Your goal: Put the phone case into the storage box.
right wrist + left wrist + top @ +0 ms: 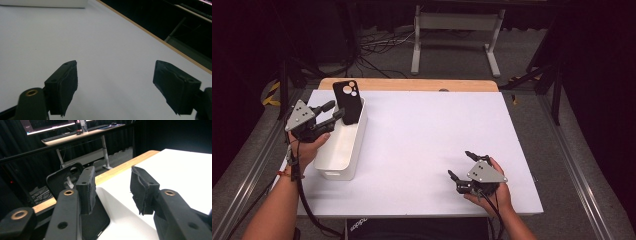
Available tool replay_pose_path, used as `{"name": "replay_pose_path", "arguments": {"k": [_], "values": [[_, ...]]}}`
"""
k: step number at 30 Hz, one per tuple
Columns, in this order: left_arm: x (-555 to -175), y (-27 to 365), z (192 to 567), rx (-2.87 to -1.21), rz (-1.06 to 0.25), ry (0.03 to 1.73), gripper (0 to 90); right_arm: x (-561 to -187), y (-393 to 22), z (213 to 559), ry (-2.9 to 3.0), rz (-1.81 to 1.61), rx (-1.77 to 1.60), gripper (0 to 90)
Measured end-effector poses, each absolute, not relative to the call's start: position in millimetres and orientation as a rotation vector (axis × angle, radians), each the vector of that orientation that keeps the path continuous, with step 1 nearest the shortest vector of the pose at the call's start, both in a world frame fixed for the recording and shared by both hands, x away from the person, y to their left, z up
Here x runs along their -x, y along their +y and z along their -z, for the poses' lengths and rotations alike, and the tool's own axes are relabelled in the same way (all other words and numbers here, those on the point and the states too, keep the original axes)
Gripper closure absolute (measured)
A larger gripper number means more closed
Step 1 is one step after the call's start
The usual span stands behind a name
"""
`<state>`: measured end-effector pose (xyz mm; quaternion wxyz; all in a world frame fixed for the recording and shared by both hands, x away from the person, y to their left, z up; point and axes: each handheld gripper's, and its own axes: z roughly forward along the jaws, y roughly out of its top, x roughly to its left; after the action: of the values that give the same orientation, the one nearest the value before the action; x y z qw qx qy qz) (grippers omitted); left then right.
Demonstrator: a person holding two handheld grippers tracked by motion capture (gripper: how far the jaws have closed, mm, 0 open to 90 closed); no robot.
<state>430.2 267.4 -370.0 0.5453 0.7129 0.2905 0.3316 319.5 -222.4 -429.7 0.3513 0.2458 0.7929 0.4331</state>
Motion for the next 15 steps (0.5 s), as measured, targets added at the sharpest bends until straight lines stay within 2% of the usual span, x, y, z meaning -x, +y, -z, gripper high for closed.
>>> {"name": "replay_pose_path", "arguments": {"k": [15], "values": [[-426.6,259.2,371.0,-1.698,-0.78,0.671,45.4,-318.2,-221.4,430.2,2.058,-1.126,-0.632,20.5]]}}
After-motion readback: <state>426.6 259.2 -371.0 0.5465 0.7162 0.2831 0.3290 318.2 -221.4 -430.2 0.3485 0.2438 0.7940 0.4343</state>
